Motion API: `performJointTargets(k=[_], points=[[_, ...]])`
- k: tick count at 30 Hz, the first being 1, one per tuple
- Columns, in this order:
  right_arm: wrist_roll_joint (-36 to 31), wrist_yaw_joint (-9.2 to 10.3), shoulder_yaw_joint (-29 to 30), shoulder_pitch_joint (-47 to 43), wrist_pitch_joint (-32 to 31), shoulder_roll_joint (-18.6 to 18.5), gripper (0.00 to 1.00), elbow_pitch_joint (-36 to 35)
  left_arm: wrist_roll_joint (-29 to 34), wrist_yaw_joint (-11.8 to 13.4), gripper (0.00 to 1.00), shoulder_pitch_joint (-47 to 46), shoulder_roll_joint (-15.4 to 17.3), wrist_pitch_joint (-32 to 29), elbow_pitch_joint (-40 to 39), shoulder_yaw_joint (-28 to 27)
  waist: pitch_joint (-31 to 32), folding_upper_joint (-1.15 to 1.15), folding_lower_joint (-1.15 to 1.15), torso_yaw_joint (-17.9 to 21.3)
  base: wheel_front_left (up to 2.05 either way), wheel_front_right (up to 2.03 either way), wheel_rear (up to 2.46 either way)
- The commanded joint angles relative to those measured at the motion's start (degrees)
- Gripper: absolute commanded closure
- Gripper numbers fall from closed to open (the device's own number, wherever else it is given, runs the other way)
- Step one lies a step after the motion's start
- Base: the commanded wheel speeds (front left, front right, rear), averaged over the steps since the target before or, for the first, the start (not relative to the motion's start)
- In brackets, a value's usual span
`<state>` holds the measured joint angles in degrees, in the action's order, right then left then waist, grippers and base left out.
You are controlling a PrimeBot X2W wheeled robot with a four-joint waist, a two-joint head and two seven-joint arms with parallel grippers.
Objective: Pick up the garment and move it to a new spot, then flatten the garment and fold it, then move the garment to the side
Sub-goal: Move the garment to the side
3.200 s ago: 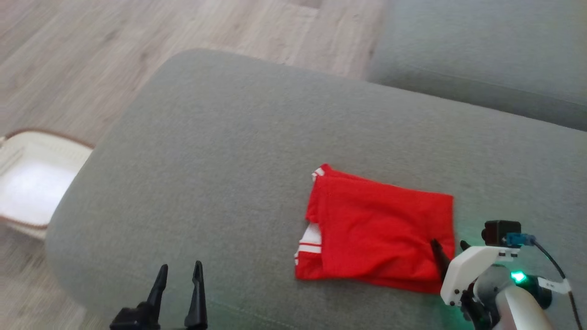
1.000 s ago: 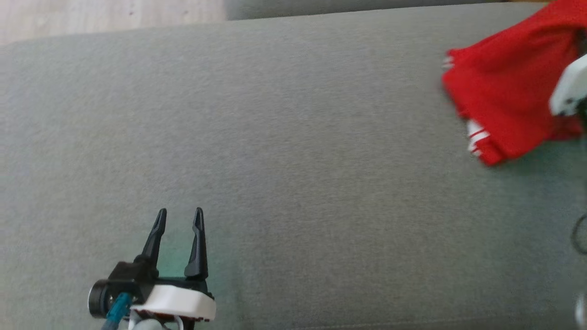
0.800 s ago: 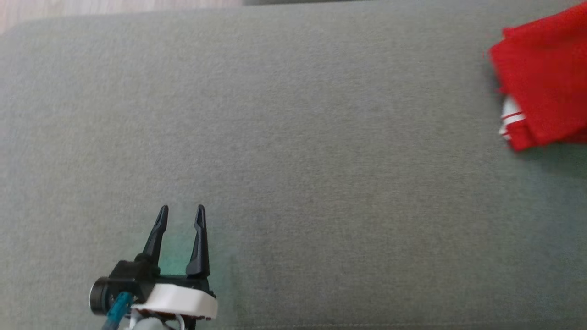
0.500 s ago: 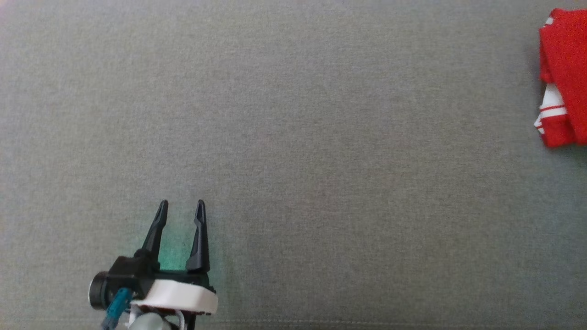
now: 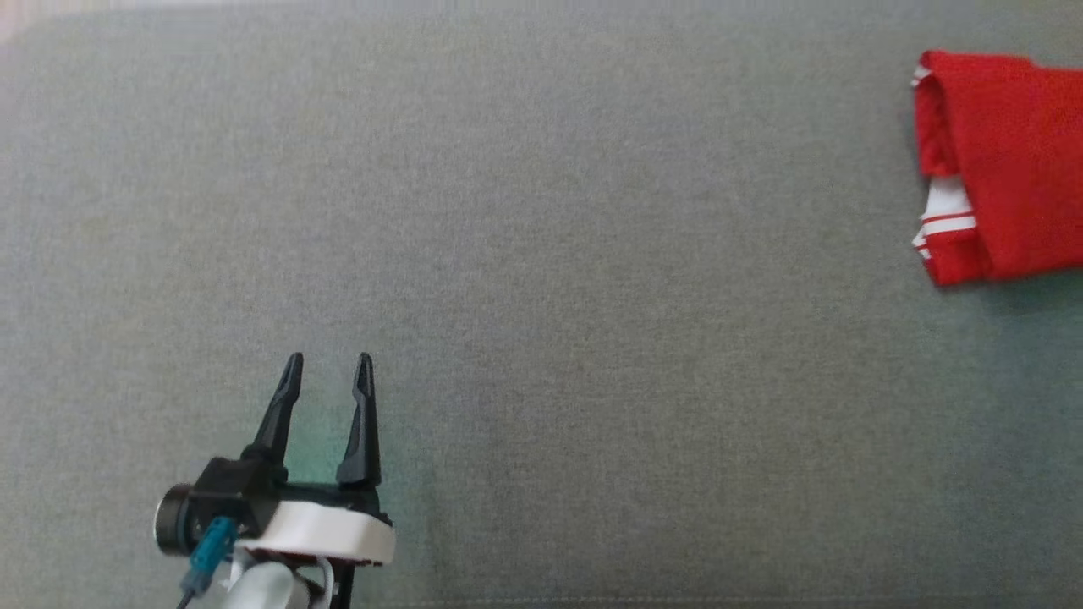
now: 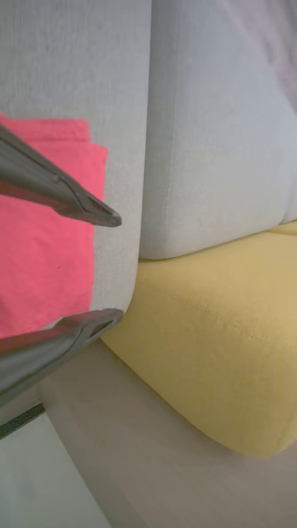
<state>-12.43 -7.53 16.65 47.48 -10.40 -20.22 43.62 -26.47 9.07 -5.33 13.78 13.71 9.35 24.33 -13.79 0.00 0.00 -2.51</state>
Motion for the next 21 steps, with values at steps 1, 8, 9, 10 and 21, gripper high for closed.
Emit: performJointTargets(k=[1,8,9,10,21], points=[[0.8,0.04,-2.1,1.3,1.4,0.5,0.0,-2.8,0.5,0.2,0.0,-2.0,1.4,0.3,-1.4,-2.0,2.2,0.0,0.0,0.6,0.0,0.0,0.0],[5.7,0.04,-9.7,-4.1,6.5,5.6,0.0,-5.9,-0.9,0.9,0.0,-2.1,2.2,0.2,-0.4,-3.8,9.5,0.0,0.0,1.2,0.0,0.0,0.0],[6.5,0.04,-10.5,-5.4,7.2,6.5,0.0,-6.5,-1.2,1.0,0.0,-1.8,2.3,0.1,-0.1,-4.2,10.6,0.0,0.0,1.3,0.0,0.0,0.0],[7.3,0.04,-11.3,-6.7,7.8,7.5,0.0,-7.1,-1.6,1.1,0.0,-1.6,2.3,0.1,0.2,-4.5,11.5,0.0,0.0,1.3,0.0,0.0,0.0],[10.7,0.04,-14.8,-23.3,14.5,15.7,0.0,-15.7,-4.3,2.1,0.0,3.6,2.3,0.3,1.7,-6.3,17.0,0.0,0.0,0.1,0.0,0.0,0.0]])
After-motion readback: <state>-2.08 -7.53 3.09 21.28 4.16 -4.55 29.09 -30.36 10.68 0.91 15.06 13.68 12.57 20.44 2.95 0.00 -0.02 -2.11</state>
